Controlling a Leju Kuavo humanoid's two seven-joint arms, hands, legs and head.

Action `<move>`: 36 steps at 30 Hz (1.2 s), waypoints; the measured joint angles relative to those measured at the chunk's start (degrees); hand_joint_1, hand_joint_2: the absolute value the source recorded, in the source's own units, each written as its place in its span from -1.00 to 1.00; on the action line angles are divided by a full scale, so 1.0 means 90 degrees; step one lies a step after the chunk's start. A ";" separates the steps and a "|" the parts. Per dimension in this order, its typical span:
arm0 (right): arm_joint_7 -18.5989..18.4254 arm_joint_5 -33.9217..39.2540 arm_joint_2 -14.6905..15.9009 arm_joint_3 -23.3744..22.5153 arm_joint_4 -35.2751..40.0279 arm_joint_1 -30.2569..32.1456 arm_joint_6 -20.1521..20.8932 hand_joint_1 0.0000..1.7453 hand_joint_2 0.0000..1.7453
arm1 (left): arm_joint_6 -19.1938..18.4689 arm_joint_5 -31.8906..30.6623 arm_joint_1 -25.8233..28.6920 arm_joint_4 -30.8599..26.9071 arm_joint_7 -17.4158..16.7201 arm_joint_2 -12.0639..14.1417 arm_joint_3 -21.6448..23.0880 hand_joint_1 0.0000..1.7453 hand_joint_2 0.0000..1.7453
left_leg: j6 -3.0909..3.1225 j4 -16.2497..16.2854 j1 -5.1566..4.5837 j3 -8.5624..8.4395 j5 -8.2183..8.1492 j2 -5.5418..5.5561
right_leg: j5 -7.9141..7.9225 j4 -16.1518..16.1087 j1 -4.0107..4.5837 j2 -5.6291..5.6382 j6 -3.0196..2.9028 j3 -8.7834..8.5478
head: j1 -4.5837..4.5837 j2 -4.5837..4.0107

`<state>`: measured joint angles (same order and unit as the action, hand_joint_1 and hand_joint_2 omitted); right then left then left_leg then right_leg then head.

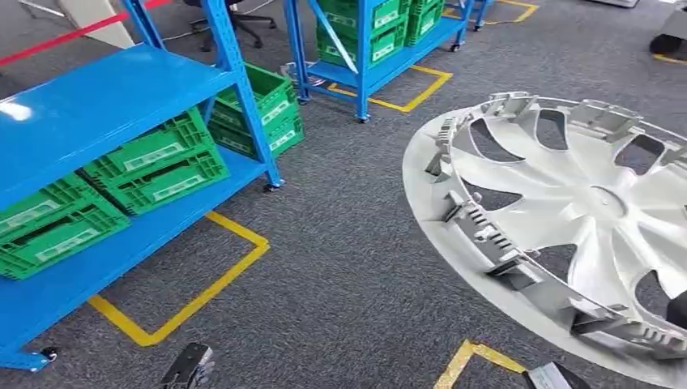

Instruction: Take the parts from the cabinet and place them on the table.

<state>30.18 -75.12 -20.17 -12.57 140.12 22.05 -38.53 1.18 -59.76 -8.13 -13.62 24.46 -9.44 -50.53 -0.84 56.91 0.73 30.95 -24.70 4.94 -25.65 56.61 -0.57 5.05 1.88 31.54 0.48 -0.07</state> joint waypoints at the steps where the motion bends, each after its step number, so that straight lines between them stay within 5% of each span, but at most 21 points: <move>1: -0.0005 -0.0005 0.0000 0.0002 0.0005 0.0003 0.0000 1.00 1.00 | 0.0002 0.0000 0.0005 0.0000 -0.0002 0.0000 0.0007 -1.00 1.00 | -0.0007 -0.0024 0.0022 0.0043 -0.0013 -0.0038 | 0.0038 0.0022 -0.0002 0.0077 0.0045 0.0033 | 0.0015 0.0000; 4: -0.0058 -0.0034 0.0000 -0.0012 0.0017 0.0034 -0.0002 1.00 1.00 | 0.0056 0.0002 0.0008 0.0000 -0.0017 0.0000 0.0036 -1.00 1.00 | 0.0061 -0.0065 0.0030 0.0105 -0.0050 -0.0239 | 0.0104 0.0038 -0.0021 0.0255 0.0164 0.0166 | 0.0010 0.0000; 6: -0.0083 -0.0070 0.0000 -0.0015 0.0022 0.0058 -0.0002 1.00 1.00 | 0.0075 0.0000 -0.0001 0.0000 -0.0017 0.0002 0.0056 -1.00 1.00 | 0.0153 -0.0081 0.0021 0.0109 -0.0027 -0.0375 | -0.0208 0.0457 0.0008 -0.0288 0.0213 0.0396 | 0.0085 0.0000; 7: -0.0087 -0.0075 0.0000 -0.0010 0.0022 0.0053 -0.0002 1.00 1.00 | 0.0075 -0.0007 0.0011 0.0000 0.0000 0.0010 0.0075 -1.00 1.00 | 0.0194 -0.0081 -0.0004 0.0122 -0.0026 -0.0454 | -0.0453 0.0932 0.0004 -0.0423 0.0232 0.0606 | 0.0095 0.0000; 9: -0.0109 -0.0085 0.0000 -0.0007 0.0022 0.0066 -0.0002 1.00 1.00 | 0.0087 -0.0010 0.0044 0.0000 0.0010 0.0027 0.0092 -1.00 1.00 | 0.0214 -0.0077 -0.0043 0.0144 -0.0015 -0.0631 | -0.0874 0.1935 0.0000 -0.0516 0.0247 0.1045 | 0.0090 0.0000; 10: -0.0131 -0.0102 0.0000 -0.0007 0.0022 0.0078 -0.0002 1.00 1.00 | 0.0102 -0.0012 0.0047 0.0000 0.0010 0.0029 0.0095 -1.00 1.00 | 0.0222 -0.0076 -0.0061 0.0151 -0.0010 -0.0715 | -0.0901 0.2132 0.0002 -0.0522 0.0243 0.1118 | 0.0092 0.0000; 11: -0.0151 -0.0114 0.0000 -0.0010 0.0022 0.0095 0.0000 1.00 1.00 | 0.0109 -0.0022 0.0044 0.0000 0.0010 0.0027 0.0097 -1.00 1.00 | 0.0225 -0.0076 -0.0075 0.0151 -0.0007 -0.0791 | -0.0775 0.2000 0.0003 -0.0526 0.0229 0.1014 | 0.0090 0.0000; 13: -0.0170 -0.0126 0.0000 -0.0012 0.0022 0.0123 -0.0002 1.00 1.00 | 0.0114 -0.0041 0.0036 0.0000 0.0010 0.0024 0.0107 -1.00 1.00 | 0.0223 -0.0076 -0.0100 0.0139 -0.0007 -0.0922 | -0.0298 0.1007 0.0022 -0.0619 0.0166 0.0439 | 0.0092 0.0000; 14: -0.0172 -0.0126 0.0000 -0.0012 0.0032 0.0124 -0.0002 1.00 1.00 | 0.0114 -0.0046 0.0034 0.0000 0.0010 0.0022 0.0112 -1.00 1.00 | 0.0218 -0.0074 -0.0106 0.0127 -0.0005 -0.0980 | -0.0090 0.0408 0.0047 -0.0798 0.0132 0.0078 | 0.0092 0.0000; 15: -0.0177 -0.0124 0.0000 -0.0012 0.0039 0.0109 -0.0002 1.00 1.00 | 0.0117 -0.0046 0.0036 0.0000 0.0010 0.0022 0.0112 -1.00 1.00 | 0.0198 -0.0052 -0.0161 0.0133 -0.0013 -0.1042 | -0.0164 0.0085 0.0121 -0.1077 0.0114 -0.0057 | 0.0092 0.0000; 19: -0.0206 -0.0119 0.0000 -0.0024 0.0056 0.0139 0.0000 1.00 1.00 | 0.0129 -0.0061 0.0024 0.0000 -0.0002 0.0017 0.0126 -1.00 1.00 | 0.0087 -0.0049 -0.0150 0.0144 0.0038 -0.1278 | -0.0048 0.0097 0.0127 -0.0773 -0.0048 0.0075 | 0.0083 0.0000; 20: -0.0211 -0.0119 0.0000 -0.0027 0.0068 0.0151 -0.0002 1.00 1.00 | 0.0131 -0.0066 0.0013 0.0000 -0.0007 0.0017 0.0138 -1.00 1.00 | 0.0036 -0.0018 -0.0134 0.0168 -0.0033 -0.1191 | 0.0006 0.0049 0.0079 -0.0711 -0.0104 0.0010 | 0.0080 0.0000; 22: -0.0219 -0.0121 0.0000 -0.0039 0.0080 0.0152 0.0000 1.00 1.00 | 0.0131 -0.0068 0.0012 0.0000 -0.0010 0.0019 0.0148 -1.00 1.00 | -0.0022 0.0591 -0.0106 0.0406 -0.0513 -0.0720 | 0.0065 0.0045 0.0063 -0.0600 -0.0162 0.0069 | 0.0063 0.0000; 25: -0.0221 -0.0121 -0.0002 -0.0049 0.0083 0.0155 -0.0002 1.00 1.00 | 0.0131 -0.0068 0.0062 0.0000 -0.0032 0.0019 0.0153 -1.00 1.00 | -0.0056 0.1896 -0.0094 0.0959 -0.1035 -0.0597 | 0.0122 0.0052 0.0063 -0.0364 -0.0167 0.0154 | 0.0056 0.0000; 26: -0.0221 -0.0121 0.0000 -0.0051 0.0083 0.0157 -0.0002 1.00 1.00 | 0.0134 -0.0068 0.0066 0.0000 -0.0032 0.0019 0.0155 -1.00 1.00 | -0.0057 0.1868 -0.0091 0.0930 -0.0949 -0.0596 | 0.0141 0.0055 0.0062 -0.0282 -0.0159 0.0169 | 0.0058 0.0000; 28: -0.0226 -0.0121 0.0000 -0.0061 0.0083 0.0162 0.0000 1.00 1.00 | 0.0131 -0.0070 0.0055 0.0000 -0.0032 0.0022 0.0165 -1.00 1.00 | -0.0045 0.1029 -0.0067 0.0479 -0.0424 -0.0556 | 0.0169 0.0069 0.0048 -0.0098 -0.0118 0.0186 | 0.0061 0.0000; 29: -0.0226 -0.0121 0.0000 -0.0063 0.0083 0.0162 0.0000 1.00 1.00 | 0.0134 -0.0070 0.0053 0.0000 -0.0032 0.0022 0.0177 -1.00 1.00 | -0.0043 0.0440 -0.0044 0.0161 -0.0169 -0.0395 | 0.0180 0.0078 0.0036 -0.0018 -0.0098 0.0188 | 0.0056 0.0000; 30: -0.0226 -0.0121 0.0000 -0.0063 0.0087 0.0159 0.0000 1.00 1.00 | 0.0131 -0.0070 0.0054 0.0000 -0.0032 0.0022 0.0185 -1.00 1.00 | -0.0048 0.0075 0.0003 -0.0021 -0.0149 0.0011 | 0.0188 0.0096 0.0042 0.0032 -0.0065 0.0217 | 0.0053 0.0000; 31: -0.0226 -0.0121 0.0000 -0.0061 0.0087 0.0144 0.0000 1.00 1.00 | 0.0131 -0.0070 0.0051 0.0000 -0.0032 0.0019 0.0187 -1.00 1.00 | -0.0038 -0.0093 0.0029 -0.0070 -0.0200 0.0064 | 0.0192 0.0160 0.0062 0.0107 -0.0032 0.0279 | 0.0073 0.0000; 35: -0.0226 -0.0121 0.0000 -0.0080 0.0104 0.0189 0.0000 1.00 1.00 | 0.0131 -0.0073 0.0037 0.0000 -0.0032 0.0015 0.0206 -1.00 1.00 | 0.0139 -0.0099 0.0024 -0.0026 -0.0117 -0.0255 | 0.0286 0.0116 -0.0019 0.0330 0.0140 0.0454 | 0.0053 0.0000; 36: -0.0228 -0.0119 0.0000 -0.0085 0.0109 0.0209 -0.0002 1.00 1.00 | 0.0136 -0.0070 0.0021 0.0000 -0.0032 0.0019 0.0209 -1.00 1.00 | 0.0162 -0.0099 0.0001 -0.0025 -0.0108 -0.0307 | 0.0149 0.0279 0.0028 -0.0008 0.0161 0.0517 | 0.0100 0.0000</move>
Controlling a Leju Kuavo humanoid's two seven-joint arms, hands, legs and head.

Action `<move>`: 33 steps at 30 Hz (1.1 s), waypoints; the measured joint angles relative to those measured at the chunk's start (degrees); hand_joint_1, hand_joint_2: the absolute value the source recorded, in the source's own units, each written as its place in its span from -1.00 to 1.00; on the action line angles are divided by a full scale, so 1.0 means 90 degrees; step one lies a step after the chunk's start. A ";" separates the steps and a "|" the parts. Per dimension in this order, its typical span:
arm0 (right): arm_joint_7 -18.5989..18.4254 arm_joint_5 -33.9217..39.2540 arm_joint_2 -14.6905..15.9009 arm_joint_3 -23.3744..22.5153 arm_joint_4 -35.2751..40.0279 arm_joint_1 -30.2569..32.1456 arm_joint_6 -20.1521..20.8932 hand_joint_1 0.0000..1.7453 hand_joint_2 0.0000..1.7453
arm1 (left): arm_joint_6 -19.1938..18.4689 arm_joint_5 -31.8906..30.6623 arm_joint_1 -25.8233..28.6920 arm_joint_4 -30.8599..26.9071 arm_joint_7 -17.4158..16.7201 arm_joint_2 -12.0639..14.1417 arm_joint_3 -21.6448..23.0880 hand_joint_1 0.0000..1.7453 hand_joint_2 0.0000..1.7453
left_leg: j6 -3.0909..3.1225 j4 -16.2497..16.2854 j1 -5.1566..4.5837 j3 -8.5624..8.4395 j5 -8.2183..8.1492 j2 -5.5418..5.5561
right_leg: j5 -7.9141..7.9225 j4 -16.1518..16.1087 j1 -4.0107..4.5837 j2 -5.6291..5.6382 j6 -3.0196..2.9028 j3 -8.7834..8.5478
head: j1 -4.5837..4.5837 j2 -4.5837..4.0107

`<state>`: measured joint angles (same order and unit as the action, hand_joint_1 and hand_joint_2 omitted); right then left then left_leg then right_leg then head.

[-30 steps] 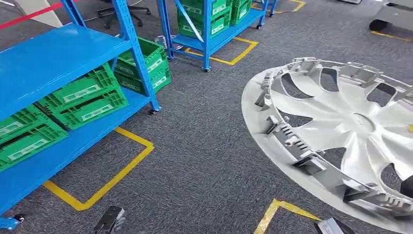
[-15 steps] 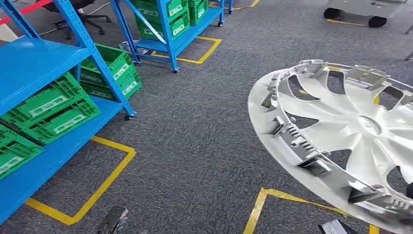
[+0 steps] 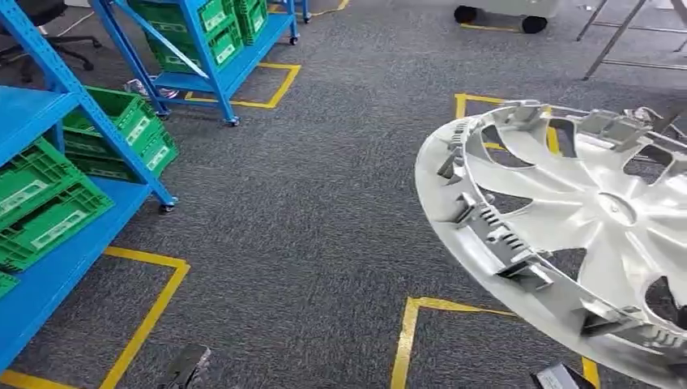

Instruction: Take the parts from the cabinet and place them on the table.

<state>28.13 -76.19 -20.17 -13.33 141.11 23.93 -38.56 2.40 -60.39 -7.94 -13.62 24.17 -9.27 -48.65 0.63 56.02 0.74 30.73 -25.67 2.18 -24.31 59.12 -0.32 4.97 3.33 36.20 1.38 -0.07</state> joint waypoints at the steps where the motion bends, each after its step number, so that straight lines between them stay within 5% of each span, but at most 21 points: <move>1: 0.0002 -0.0005 0.0000 0.0002 -0.0002 -0.0010 0.0002 1.00 1.00 | 0.0000 -0.0002 -0.0001 0.0000 0.0005 0.0000 0.0000 -1.00 1.00 | 0.0029 0.0000 -0.0012 0.0007 0.0003 -0.0070 | -0.0239 0.0373 0.0006 -0.0257 0.0026 0.0170 | 0.0068 0.0000; 3: -0.0027 -0.0022 0.0000 0.0002 -0.0002 -0.0018 0.0002 1.00 1.00 | 0.0000 -0.0005 0.0039 0.0000 0.0003 0.0002 0.0000 -1.00 1.00 | 0.0038 0.0003 -0.0041 0.0018 0.0003 -0.0268 | -0.0752 0.1477 -0.0010 -0.0485 0.0068 0.0654 | 0.0058 0.0000; 4: -0.0056 -0.0034 0.0000 0.0000 -0.0005 -0.0016 0.0002 1.00 1.00 | 0.0000 -0.0005 0.0050 0.0000 0.0002 0.0005 0.0000 -1.00 1.00 | 0.0038 0.0006 -0.0043 0.0024 0.0003 -0.0370 | -0.0869 0.1862 -0.0015 -0.0511 0.0082 0.0810 | 0.0060 0.0000; 5: -0.0068 -0.0041 0.0000 -0.0002 -0.0005 -0.0014 0.0002 1.00 1.00 | 0.0002 -0.0005 0.0049 0.0000 0.0002 0.0005 0.0002 -1.00 1.00 | 0.0038 0.0006 -0.0044 0.0024 0.0003 -0.0460 | -0.0819 0.1873 -0.0022 -0.0519 0.0088 0.0794 | 0.0058 0.0000; 6: -0.0075 -0.0053 0.0000 -0.0005 -0.0005 -0.0013 0.0002 1.00 1.00 | 0.0012 -0.0005 0.0042 0.0000 0.0002 0.0005 0.0005 -1.00 1.00 | 0.0037 0.0006 -0.0044 0.0023 0.0002 -0.0529 | -0.0659 0.1626 -0.0027 -0.0528 0.0089 0.0628 | 0.0060 0.0000; 8: -0.0075 -0.0058 0.0000 -0.0010 -0.0002 -0.0007 0.0000 1.00 1.00 | 0.0017 -0.0005 0.0027 0.0000 0.0002 0.0000 0.0012 -1.00 1.00 | 0.0017 0.0008 -0.0042 0.0002 -0.0009 -0.0666 | -0.0198 0.0502 -0.0032 -0.0682 0.0081 -0.0033 | 0.0058 0.0000; 9: -0.0080 -0.0058 0.0000 -0.0012 -0.0002 -0.0012 0.0002 1.00 1.00 | 0.0017 -0.0005 0.0025 0.0000 0.0002 0.0002 0.0017 -1.00 1.00 | -0.0024 0.0016 -0.0053 -0.0017 -0.0023 -0.0720 | -0.0123 -0.0046 -0.0026 -0.0979 0.0086 -0.0353 | 0.0063 0.0000; 10: -0.0085 -0.0056 -0.0002 -0.0012 -0.0005 -0.0018 0.0000 1.00 1.00 | 0.0027 -0.0005 0.0023 0.0000 0.0000 0.0010 0.0019 -1.00 1.00 | -0.0071 0.0051 -0.0109 -0.0005 -0.0057 -0.0768 | -0.0138 -0.0117 0.0001 -0.1000 0.0007 -0.0426 | 0.0049 0.0000; 14: -0.0095 -0.0041 -0.0002 -0.0027 -0.0002 0.0005 0.0000 1.00 1.00 | 0.0039 -0.0002 0.0015 0.0000 -0.0029 -0.0019 0.0034 -1.00 1.00 | -0.0206 0.0045 -0.0077 -0.0005 -0.0047 -0.0934 | -0.0075 -0.0109 0.0025 -0.0714 -0.0195 -0.0315 | 0.0036 0.0000; 16: -0.0095 -0.0036 -0.0002 -0.0024 0.0000 0.0002 0.0000 1.00 1.00 | 0.0044 -0.0002 0.0008 0.0000 -0.0027 -0.0022 0.0036 -1.00 1.00 | -0.0264 0.0444 -0.0057 0.0169 -0.0386 -0.0416 | -0.0034 -0.0130 -0.0005 -0.0596 -0.0259 -0.0295 | 0.0012 0.0000; 18: -0.0095 -0.0029 -0.0002 -0.0022 0.0000 -0.0009 0.0000 1.00 1.00 | 0.0046 0.0002 0.0043 0.0000 -0.0027 -0.0024 0.0036 -1.00 1.00 | -0.0260 0.1390 -0.0057 0.0606 -0.0857 -0.0295 | -0.0010 -0.0128 0.0006 -0.0461 -0.0300 -0.0260 | -0.0003 0.0000; 20: -0.0095 -0.0027 -0.0002 -0.0022 -0.0002 -0.0005 0.0002 1.00 1.00 | 0.0046 0.0005 0.0080 0.0000 -0.0029 -0.0027 0.0036 -1.00 1.00 | -0.0240 0.1972 -0.0060 0.0909 -0.0966 -0.0288 | 0.0007 -0.0126 0.0024 -0.0280 -0.0316 -0.0237 | 0.0000 0.0000; 23: -0.0083 -0.0015 -0.0002 -0.0024 -0.0002 0.0005 0.0000 1.00 1.00 | 0.0046 0.0015 0.0065 0.0000 -0.0027 -0.0027 0.0036 -1.00 1.00 | -0.0172 0.0974 -0.0060 0.0438 -0.0248 -0.0213 | 0.0032 -0.0119 0.0021 -0.0018 -0.0280 -0.0238 | -0.0007 0.0000; 27: -0.0083 -0.0012 -0.0002 -0.0024 -0.0002 0.0005 0.0002 1.00 1.00 | 0.0048 0.0015 0.0064 0.0000 -0.0027 -0.0027 0.0036 -1.00 1.00 | -0.0167 0.0874 -0.0059 0.0389 -0.0199 -0.0189 | 0.0035 -0.0118 0.0020 -0.0004 -0.0276 -0.0238 | -0.0008 0.0000; 28: -0.0075 -0.0002 -0.0002 -0.0024 -0.0002 0.0005 0.0002 1.00 1.00 | 0.0053 0.0015 0.0061 0.0000 -0.0027 -0.0024 0.0036 -1.00 1.00 | -0.0139 0.0325 -0.0041 0.0119 0.0010 0.0150 | 0.0046 -0.0118 0.0000 0.0066 -0.0255 -0.0229 | -0.0003 0.0000; 29: -0.0075 0.0010 -0.0002 -0.0024 -0.0002 0.0003 0.0000 1.00 1.00 | 0.0080 0.0017 0.0062 0.0000 -0.0024 -0.0039 0.0036 -1.00 1.00 | -0.0091 0.0102 -0.0063 0.0062 -0.0070 0.0259 | 0.0101 -0.0100 -0.0035 0.0291 -0.0111 -0.0108 | -0.0003 0.0000; 30: -0.0075 0.0010 -0.0002 -0.0027 -0.0002 0.0015 0.0000 1.00 1.00 | 0.0090 0.0019 0.0050 0.0000 -0.0024 -0.0041 0.0039 -1.00 1.00 | -0.0021 0.0047 -0.0055 0.0053 -0.0013 0.0139 | 0.0139 -0.0136 -0.0046 0.0397 -0.0043 -0.0039 | 0.0005 0.0000; 31: -0.0075 0.0010 -0.0002 -0.0029 -0.0002 0.0029 0.0000 1.00 1.00 | 0.0092 0.0024 0.0030 -0.0002 -0.0024 -0.0049 0.0039 -1.00 1.00 | 0.0016 0.0000 -0.0036 0.0038 0.0026 0.0033 | 0.0080 -0.0063 -0.0037 0.0229 -0.0052 -0.0005 | 0.0007 0.0000; 32: -0.0073 0.0010 -0.0002 -0.0027 -0.0005 0.0012 0.0002 1.00 1.00 | 0.0097 0.0029 0.0025 -0.0002 -0.0019 -0.0056 0.0039 -1.00 1.00 | 0.0050 -0.0014 -0.0034 0.0041 0.0029 -0.0022 | -0.0120 0.0213 -0.0028 -0.0136 -0.0027 0.0126 | 0.0043 0.0000; 33: -0.0070 0.0010 -0.0002 -0.0022 -0.0007 -0.0004 0.0000 1.00 1.00 | 0.0097 0.0032 0.0034 -0.0002 -0.0019 -0.0053 0.0039 -1.00 1.00 | 0.0065 -0.0011 -0.0042 0.0043 0.0031 -0.0107 | -0.0368 0.0657 -0.0032 -0.0337 0.0012 0.0324 | 0.0043 0.0000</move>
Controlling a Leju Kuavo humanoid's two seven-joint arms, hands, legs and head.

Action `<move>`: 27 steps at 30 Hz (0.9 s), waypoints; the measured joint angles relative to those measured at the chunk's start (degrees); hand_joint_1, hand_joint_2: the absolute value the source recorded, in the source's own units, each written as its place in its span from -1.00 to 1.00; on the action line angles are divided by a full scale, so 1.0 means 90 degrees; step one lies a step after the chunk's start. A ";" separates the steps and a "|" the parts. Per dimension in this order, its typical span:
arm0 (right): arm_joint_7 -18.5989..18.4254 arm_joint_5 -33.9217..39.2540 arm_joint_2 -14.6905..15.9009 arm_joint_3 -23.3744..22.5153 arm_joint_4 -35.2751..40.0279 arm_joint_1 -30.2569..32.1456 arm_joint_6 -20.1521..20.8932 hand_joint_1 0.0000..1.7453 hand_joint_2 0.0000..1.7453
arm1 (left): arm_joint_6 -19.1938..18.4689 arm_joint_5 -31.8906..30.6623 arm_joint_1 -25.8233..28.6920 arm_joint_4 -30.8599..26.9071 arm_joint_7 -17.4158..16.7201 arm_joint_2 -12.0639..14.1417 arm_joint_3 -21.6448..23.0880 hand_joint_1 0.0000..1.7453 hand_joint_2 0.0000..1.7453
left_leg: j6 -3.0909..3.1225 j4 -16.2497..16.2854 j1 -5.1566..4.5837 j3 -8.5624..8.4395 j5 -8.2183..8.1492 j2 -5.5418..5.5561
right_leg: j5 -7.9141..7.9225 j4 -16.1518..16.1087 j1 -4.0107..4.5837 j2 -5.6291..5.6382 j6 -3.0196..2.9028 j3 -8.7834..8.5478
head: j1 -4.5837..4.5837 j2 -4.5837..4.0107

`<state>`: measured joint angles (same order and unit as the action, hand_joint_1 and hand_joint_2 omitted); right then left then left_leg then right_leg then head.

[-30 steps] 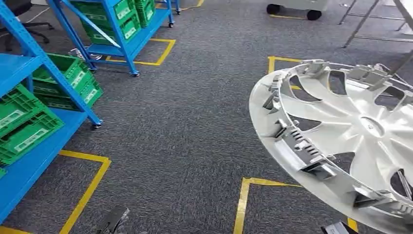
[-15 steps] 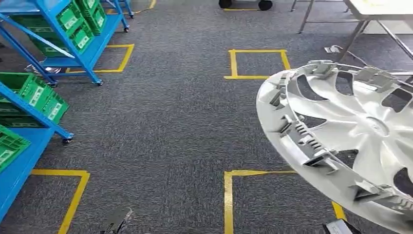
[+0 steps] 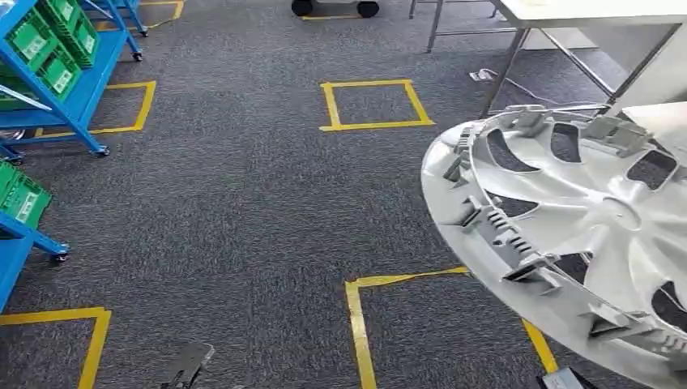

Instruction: Take the parts from the cabinet and place them on the table.

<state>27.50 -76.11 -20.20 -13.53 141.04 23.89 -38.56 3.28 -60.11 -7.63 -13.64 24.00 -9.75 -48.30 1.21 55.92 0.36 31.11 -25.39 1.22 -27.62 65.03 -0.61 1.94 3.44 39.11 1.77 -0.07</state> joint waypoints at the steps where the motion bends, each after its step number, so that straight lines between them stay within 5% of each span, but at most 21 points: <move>1: 0.0000 0.0005 0.0000 0.0000 0.0000 -0.0004 0.0000 1.00 1.00 | 0.0000 0.0000 0.0028 0.0002 0.0000 0.0000 0.0000 -1.00 1.00 | 0.0003 0.0001 -0.0013 -0.0007 -0.0002 -0.0095 | -0.0244 0.0538 -0.0010 -0.0111 0.0030 0.0232 | -0.0010 0.0000; 3: -0.0003 0.0007 0.0000 0.0000 -0.0002 0.0000 0.0002 1.00 1.00 | 0.0000 0.0005 0.0049 0.0000 0.0000 0.0002 -0.0002 -1.00 1.00 | 0.0006 0.0009 -0.0022 -0.0003 -0.0010 -0.0288 | -0.0441 0.1190 -0.0014 -0.0183 0.0072 0.0527 | -0.0002 0.0000; 4: -0.0005 0.0007 0.0000 -0.0002 -0.0002 0.0000 0.0002 1.00 1.00 | 0.0000 0.0005 0.0042 0.0000 0.0000 0.0002 0.0000 -1.00 1.00 | 0.0004 0.0009 -0.0024 -0.0007 -0.0019 -0.0377 | -0.0314 0.1062 -0.0013 -0.0191 0.0078 0.0442 | -0.0010 0.0000; 6: -0.0003 0.0005 0.0000 -0.0005 -0.0002 0.0008 0.0002 1.00 1.00 | 0.0000 0.0005 0.0028 0.0002 0.0000 -0.0002 0.0000 -1.00 1.00 | -0.0028 0.0009 -0.0024 -0.0035 -0.0042 -0.0506 | 0.0142 0.0123 -0.0011 -0.0274 0.0066 -0.0085 | -0.0005 0.0000; 7: -0.0003 0.0005 0.0000 -0.0005 -0.0002 0.0008 0.0002 1.00 1.00 | 0.0000 0.0005 0.0028 0.0002 0.0000 -0.0005 0.0000 -1.00 1.00 | -0.0059 0.0010 -0.0026 -0.0066 -0.0063 -0.0565 | 0.0353 -0.0480 -0.0005 -0.0456 0.0057 -0.0450 | -0.0005 0.0000; 8: -0.0003 0.0010 0.0000 -0.0002 -0.0005 -0.0013 0.0000 1.00 1.00 | -0.0002 0.0007 0.0033 0.0000 0.0000 0.0000 0.0000 -1.00 1.00 | -0.0097 0.0017 -0.0067 -0.0081 -0.0089 -0.0616 | 0.0265 -0.0743 0.0062 -0.0681 0.0022 -0.0584 | 0.0000 0.0000; 9: -0.0003 0.0020 0.0000 0.0000 -0.0002 -0.0012 0.0000 1.00 1.00 | -0.0002 0.0012 0.0031 0.0000 0.0000 0.0005 0.0000 -1.00 1.00 | -0.0129 0.0042 -0.0091 -0.0081 -0.0107 -0.0674 | 0.0327 -0.0758 0.0044 -0.0569 -0.0079 -0.0622 | -0.0037 0.0000; 12: 0.0007 0.0044 0.0000 -0.0005 -0.0002 -0.0010 0.0000 1.00 1.00 | -0.0002 0.0019 0.0004 0.0002 0.0000 -0.0007 0.0000 -1.00 1.00 | -0.0212 0.0030 -0.0070 -0.0095 -0.0097 -0.0827 | 0.0338 -0.0729 0.0080 -0.0379 -0.0196 -0.0543 | -0.0019 0.0000; 13: 0.0022 0.0053 0.0000 -0.0005 -0.0002 -0.0003 0.0002 1.00 1.00 | -0.0002 0.0019 -0.0014 0.0000 0.0000 -0.0010 0.0002 -1.00 1.00 | -0.0284 0.0067 -0.0036 -0.0085 -0.0156 -0.0705 | 0.0371 -0.0772 0.0029 -0.0320 -0.0253 -0.0561 | -0.0027 0.0000; 14: 0.0027 0.0061 0.0000 -0.0005 -0.0002 -0.0011 0.0000 1.00 1.00 | -0.0002 0.0019 -0.0021 0.0002 0.0005 -0.0010 0.0002 -1.00 1.00 | -0.0301 0.0255 -0.0033 -0.0019 -0.0312 -0.0399 | 0.0379 -0.0777 0.0025 -0.0261 -0.0277 -0.0558 | -0.0049 0.0000; 15: 0.0034 0.0066 0.0000 0.0000 -0.0005 -0.0024 0.0000 1.00 1.00 | -0.0002 0.0019 -0.0016 0.0002 0.0005 -0.0010 0.0002 -1.00 1.00 | -0.0303 0.0674 -0.0034 0.0169 -0.0571 -0.0261 | 0.0389 -0.0777 0.0021 -0.0211 -0.0307 -0.0549 | -0.0058 0.0000; 17: 0.0048 0.0073 0.0000 0.0000 -0.0005 -0.0033 0.0000 1.00 1.00 | -0.0005 0.0022 0.0027 0.0002 0.0005 -0.0005 0.0002 -1.00 1.00 | -0.0305 0.1738 -0.0034 0.0683 -0.1025 -0.0180 | 0.0402 -0.0776 0.0032 -0.0054 -0.0335 -0.0526 | -0.0068 0.0000; 18: 0.0053 0.0073 0.0000 0.0000 -0.0007 -0.0033 0.0002 1.00 1.00 | -0.0005 0.0022 0.0042 0.0002 0.0005 -0.0007 0.0002 -1.00 1.00 | -0.0297 0.2025 -0.0035 0.0848 -0.1075 -0.0178 | 0.0408 -0.0775 0.0037 0.0026 -0.0342 -0.0514 | -0.0070 0.0000; 19: 0.0053 0.0073 0.0000 0.0000 -0.0007 -0.0032 0.0002 1.00 1.00 | -0.0005 0.0019 0.0047 0.0002 0.0005 -0.0007 0.0002 -1.00 1.00 | -0.0286 0.2012 -0.0035 0.0866 -0.0968 -0.0177 | 0.0415 -0.0775 0.0038 0.0119 -0.0341 -0.0511 | -0.0068 0.0000; 21: 0.0056 0.0073 0.0000 -0.0002 -0.0007 -0.0031 0.0000 1.00 1.00 | -0.0005 0.0022 0.0035 0.0000 0.0005 -0.0005 0.0002 -1.00 1.00 | -0.0256 0.1273 -0.0031 0.0544 -0.0435 -0.0140 | 0.0431 -0.0770 0.0033 0.0293 -0.0317 -0.0510 | -0.0068 0.0000; 22: 0.0073 0.0075 0.0000 -0.0002 -0.0007 -0.0031 0.0000 1.00 1.00 | -0.0005 0.0022 0.0030 0.0002 0.0005 -0.0002 0.0002 -1.00 1.00 | -0.0243 0.0692 -0.0018 0.0260 -0.0147 0.0017 | 0.0440 -0.0764 0.0022 0.0376 -0.0301 -0.0509 | -0.0070 0.0000; 23: 0.0082 0.0080 0.0000 0.0000 -0.0007 -0.0032 0.0000 1.00 1.00 | -0.0010 0.0022 0.0030 0.0002 0.0005 0.0002 0.0002 -1.00 1.00 | -0.0233 0.0268 0.0012 0.0054 -0.0028 0.0339 | 0.0451 -0.0758 0.0010 0.0431 -0.0277 -0.0492 | -0.0070 0.0000; 24: 0.0090 0.0092 0.0000 0.0002 -0.0010 -0.0048 0.0002 1.00 1.00 | -0.0015 0.0022 0.0030 0.0002 0.0007 0.0002 0.0002 -1.00 1.00 | -0.0228 0.0056 0.0038 -0.0006 -0.0099 0.0405 | 0.0445 -0.0689 0.0056 0.0514 -0.0243 -0.0436 | -0.0066 0.0000; 27: 0.0114 0.0134 0.0000 -0.0002 -0.0012 -0.0027 0.0002 1.00 1.00 | -0.0019 0.0032 0.0019 0.0000 0.0012 0.0005 0.0002 -1.00 1.00 | -0.0157 0.0105 -0.0029 0.0022 -0.0067 0.0236 | 0.0531 -0.0767 -0.0015 0.0702 -0.0112 -0.0373 | -0.0061 0.0000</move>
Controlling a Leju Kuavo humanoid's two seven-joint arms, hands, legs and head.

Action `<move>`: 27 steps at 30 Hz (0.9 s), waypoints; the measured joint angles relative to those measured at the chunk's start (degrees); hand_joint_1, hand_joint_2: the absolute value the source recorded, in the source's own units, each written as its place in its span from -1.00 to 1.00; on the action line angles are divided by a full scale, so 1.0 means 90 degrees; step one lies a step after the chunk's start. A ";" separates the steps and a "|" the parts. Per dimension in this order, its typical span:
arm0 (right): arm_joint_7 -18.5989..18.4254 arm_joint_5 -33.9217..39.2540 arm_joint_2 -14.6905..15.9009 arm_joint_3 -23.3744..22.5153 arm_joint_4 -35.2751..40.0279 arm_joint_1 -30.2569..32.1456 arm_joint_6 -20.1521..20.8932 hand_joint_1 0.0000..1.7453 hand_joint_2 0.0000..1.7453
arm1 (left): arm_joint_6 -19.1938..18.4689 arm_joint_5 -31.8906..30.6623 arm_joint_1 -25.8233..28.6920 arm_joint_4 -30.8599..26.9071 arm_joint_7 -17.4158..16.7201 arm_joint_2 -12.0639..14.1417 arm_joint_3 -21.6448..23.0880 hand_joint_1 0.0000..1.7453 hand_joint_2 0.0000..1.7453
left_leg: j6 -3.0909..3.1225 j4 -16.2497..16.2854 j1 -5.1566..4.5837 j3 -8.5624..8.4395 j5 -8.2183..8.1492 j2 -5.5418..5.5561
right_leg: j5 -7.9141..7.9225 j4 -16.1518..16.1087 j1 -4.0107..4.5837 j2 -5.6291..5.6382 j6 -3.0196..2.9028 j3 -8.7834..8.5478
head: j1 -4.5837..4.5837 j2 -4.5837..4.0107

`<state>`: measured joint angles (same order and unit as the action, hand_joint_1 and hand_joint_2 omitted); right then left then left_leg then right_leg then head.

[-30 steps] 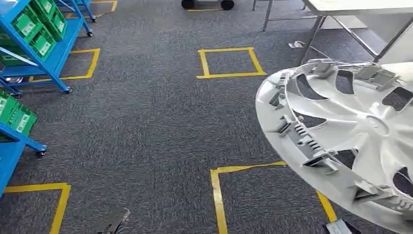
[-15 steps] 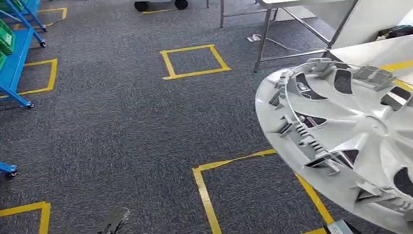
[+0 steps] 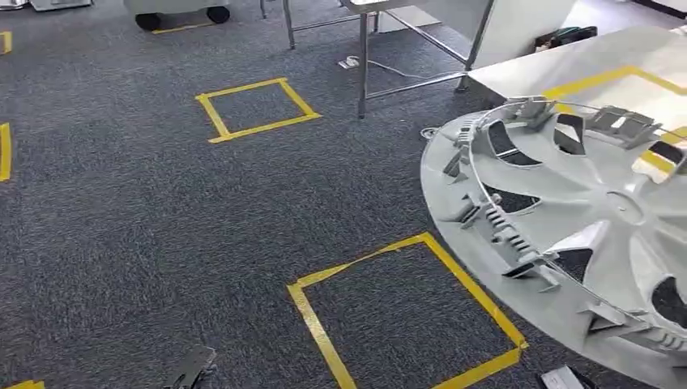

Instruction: Take the parts from the cabinet and place them on the table.

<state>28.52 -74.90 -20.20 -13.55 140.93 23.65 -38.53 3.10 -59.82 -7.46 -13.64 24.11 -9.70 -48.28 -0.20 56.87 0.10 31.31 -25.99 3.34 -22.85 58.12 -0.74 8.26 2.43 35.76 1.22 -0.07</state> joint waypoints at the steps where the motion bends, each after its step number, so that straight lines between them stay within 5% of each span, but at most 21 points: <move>1: 0.0015 0.0007 0.0000 -0.0005 0.0000 0.0007 -0.0002 1.00 1.00 | -0.0002 0.0005 -0.0018 0.0002 0.0002 0.0000 0.0000 -1.00 1.00 | 0.0065 -0.0062 0.0044 -0.0007 0.0046 -0.0105 | -0.0013 0.0029 -0.0004 -0.0028 0.0020 0.0077 | -0.0012 0.0000; 3: 0.0019 0.0017 0.0000 0.0000 -0.0005 -0.0001 -0.0002 1.00 1.00 | -0.0002 0.0007 -0.0029 0.0000 0.0010 0.0000 0.0000 -1.00 1.00 | 0.0134 -0.0066 0.0025 -0.0008 0.0044 -0.0226 | -0.0370 0.0528 0.0053 -0.0690 0.0055 0.0292 | 0.0073 0.0000; 5: 0.0022 0.0034 0.0000 0.0000 -0.0010 -0.0013 -0.0002 1.00 1.00 | -0.0005 0.0007 0.0014 0.0000 0.0010 0.0005 0.0000 -1.00 1.00 | 0.0152 -0.0064 0.0008 -0.0007 0.0033 -0.0412 | -0.0881 0.1592 0.0034 -0.0848 0.0103 0.0772 | 0.0058 0.0000; 7: 0.0022 0.0044 0.0000 0.0000 -0.0034 -0.0012 0.0000 1.00 1.00 | -0.0005 0.0007 0.0029 0.0000 0.0010 0.0010 0.0000 -1.00 1.00 | 0.0148 -0.0062 0.0008 -0.0012 0.0026 -0.0589 | -0.0965 0.2039 0.0011 -0.0879 0.0139 0.0965 | 0.0058 0.0000; 8: 0.0022 0.0049 0.0000 -0.0002 -0.0041 -0.0012 -0.0002 1.00 1.00 | -0.0005 0.0010 0.0023 0.0000 0.0010 0.0010 0.0000 -1.00 1.00 | 0.0138 -0.0060 0.0009 -0.0019 0.0014 -0.0666 | -0.0794 0.1808 -0.0002 -0.0897 0.0154 0.0824 | 0.0063 0.0000; 10: 0.0024 0.0046 0.0000 -0.0002 -0.0046 -0.0007 0.0000 1.00 1.00 | -0.0005 0.0010 0.0020 0.0000 0.0012 0.0002 0.0000 -1.00 1.00 | 0.0082 -0.0056 0.0021 -0.0068 -0.0026 -0.0810 | -0.0285 0.0667 -0.0014 -0.1069 0.0172 0.0184 | 0.0061 0.0000; 11: 0.0027 0.0053 0.0000 -0.0002 -0.0049 -0.0009 0.0000 1.00 1.00 | -0.0012 0.0010 0.0020 0.0000 0.0012 0.0007 0.0000 -1.00 1.00 | 0.0031 -0.0046 -0.0012 -0.0101 -0.0058 -0.0860 | -0.0208 0.0158 -0.0004 -0.1371 0.0189 -0.0085 | 0.0066 0.0000; 13: 0.0053 0.0082 0.0000 0.0002 -0.0061 -0.0017 -0.0002 1.00 1.00 | -0.0015 0.0022 0.0014 0.0000 0.0012 0.0024 0.0000 -1.00 1.00 | -0.0023 -0.0015 -0.0054 -0.0109 -0.0100 -0.0948 | -0.0234 0.0117 0.0029 -0.1251 0.0030 -0.0144 | 0.0029 0.0000; 16: 0.0082 0.0092 0.0000 -0.0002 -0.0063 0.0014 -0.0002 1.00 1.00 | -0.0015 0.0027 -0.0014 0.0000 0.0012 0.0012 0.0000 -1.00 1.00 | -0.0108 -0.0035 -0.0022 -0.0149 -0.0139 -0.1105 | -0.0241 0.0115 0.0049 -0.1051 -0.0108 -0.0106 | 0.0041 0.0000; 18: 0.0087 0.0092 0.0000 0.0005 -0.0068 0.0021 0.0000 1.00 1.00 | -0.0015 0.0027 -0.0032 0.0000 0.0012 0.0012 0.0000 -1.00 1.00 | -0.0154 0.0367 0.0010 0.0030 -0.0420 -0.0581 | -0.0246 0.0093 0.0015 -0.0951 -0.0186 -0.0122 | 0.0019 0.0000; 21: 0.0090 0.0053 0.0000 0.0027 -0.0116 0.0025 0.0000 1.00 1.00 | -0.0015 0.0032 0.0025 0.0000 0.0012 0.0012 0.0000 -1.00 1.00 | -0.0148 0.1921 0.0008 0.0879 -0.0979 -0.0416 | -0.0280 0.0094 0.0032 -0.0781 -0.0263 -0.0132 | -0.0005 0.0000; 23: 0.0109 0.0027 0.0000 0.0032 -0.0156 0.0042 0.0000 1.00 1.00 | -0.0015 0.0061 0.0043 0.0000 0.0012 0.0012 0.0000 -1.00 1.00 | -0.0109 0.1917 0.0002 0.1005 -0.0726 -0.0410 | -0.0309 0.0094 0.0042 -0.0668 -0.0266 -0.0178 | -0.0005 0.0000; 26: 0.0126 -0.0015 0.0000 0.0036 -0.0199 0.0069 0.0000 1.00 1.00 | -0.0012 0.0070 0.0035 0.0000 0.0012 0.0032 0.0000 -1.00 1.00 | -0.0018 0.0481 -0.0010 0.0428 0.0200 -0.0376 | -0.0385 0.0090 0.0032 -0.0565 -0.0210 -0.0294 | -0.0007 0.0000; 27: 0.0126 -0.0015 0.0000 0.0039 -0.0209 0.0062 0.0000 1.00 1.00 | -0.0010 0.0070 0.0032 0.0000 0.0012 0.0034 -0.0002 -1.00 1.00 | -0.0014 0.0197 -0.0024 0.0320 0.0211 -0.0306 | -0.0419 0.0127 0.0076 -0.0542 -0.0161 -0.0293 | -0.0005 0.0000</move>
<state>29.66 -75.03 -20.20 -13.20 139.05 24.21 -38.53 3.02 -59.19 -7.17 -13.64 24.22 -9.40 -48.30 -0.32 58.64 -0.12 34.19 -24.08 0.58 -26.62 59.26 -0.05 3.39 0.98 33.12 1.18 -0.07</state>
